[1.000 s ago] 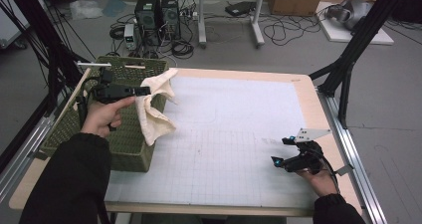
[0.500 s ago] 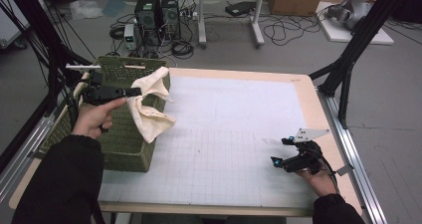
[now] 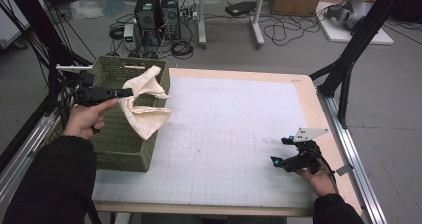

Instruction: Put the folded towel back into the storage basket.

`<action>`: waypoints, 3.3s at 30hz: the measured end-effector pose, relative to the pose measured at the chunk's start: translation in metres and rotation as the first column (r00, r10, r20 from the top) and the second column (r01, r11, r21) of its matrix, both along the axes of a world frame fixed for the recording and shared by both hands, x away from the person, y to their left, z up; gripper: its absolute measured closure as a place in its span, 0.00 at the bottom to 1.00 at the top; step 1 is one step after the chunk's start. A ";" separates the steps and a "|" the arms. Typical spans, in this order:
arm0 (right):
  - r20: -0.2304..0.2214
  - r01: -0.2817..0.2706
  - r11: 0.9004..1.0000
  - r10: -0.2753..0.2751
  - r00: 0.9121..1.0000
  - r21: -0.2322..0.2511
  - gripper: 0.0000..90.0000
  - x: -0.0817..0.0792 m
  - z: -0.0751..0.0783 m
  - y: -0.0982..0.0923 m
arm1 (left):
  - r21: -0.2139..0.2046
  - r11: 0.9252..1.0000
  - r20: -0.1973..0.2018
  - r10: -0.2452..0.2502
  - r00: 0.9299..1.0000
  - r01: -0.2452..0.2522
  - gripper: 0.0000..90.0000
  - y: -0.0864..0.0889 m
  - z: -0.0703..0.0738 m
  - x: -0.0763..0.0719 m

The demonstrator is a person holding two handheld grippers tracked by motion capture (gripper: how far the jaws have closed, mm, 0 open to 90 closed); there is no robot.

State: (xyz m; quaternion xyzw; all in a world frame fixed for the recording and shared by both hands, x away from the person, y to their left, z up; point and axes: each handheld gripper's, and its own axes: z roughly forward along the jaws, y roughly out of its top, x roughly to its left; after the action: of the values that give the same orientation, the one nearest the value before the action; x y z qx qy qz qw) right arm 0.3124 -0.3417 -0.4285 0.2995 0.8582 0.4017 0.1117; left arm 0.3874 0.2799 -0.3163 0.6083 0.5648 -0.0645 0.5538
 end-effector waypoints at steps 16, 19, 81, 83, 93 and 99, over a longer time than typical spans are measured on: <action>-0.007 -0.003 1.000 0.003 1.000 -0.002 0.13 0.000 -0.001 0.001 | 0.034 0.999 -0.013 0.033 0.999 -0.033 0.92 0.017 0.001 -0.005; -0.005 -0.002 1.000 0.002 1.000 -0.001 0.13 0.000 -0.001 0.001 | 0.040 0.998 -0.017 0.041 0.999 -0.041 0.92 0.021 0.000 -0.006; 0.000 -0.014 1.000 0.014 1.000 0.002 0.13 0.000 0.000 0.002 | 0.133 0.989 -0.075 0.073 0.994 -0.063 0.92 0.016 -0.038 0.005; 0.001 -0.015 1.000 0.015 1.000 0.002 0.13 0.000 0.000 0.002 | 0.135 0.989 -0.070 0.062 0.996 -0.052 0.92 0.015 -0.038 0.005; -0.009 -0.020 1.000 0.020 1.000 -0.009 0.13 0.002 -0.003 0.006 | 0.143 0.988 -0.060 0.074 0.995 -0.065 0.91 0.016 -0.042 0.010; -0.014 -0.022 1.000 0.022 1.000 -0.006 0.13 0.003 -0.003 0.006 | 0.161 0.985 -0.069 0.066 0.995 -0.054 0.91 0.013 -0.049 0.014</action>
State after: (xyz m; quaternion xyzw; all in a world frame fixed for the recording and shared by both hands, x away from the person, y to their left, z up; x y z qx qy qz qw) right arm 0.3152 -0.3360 -0.4318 0.2924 0.8634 0.3982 0.1021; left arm 0.4011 0.2931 -0.3657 0.6303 0.6063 -0.0250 0.4842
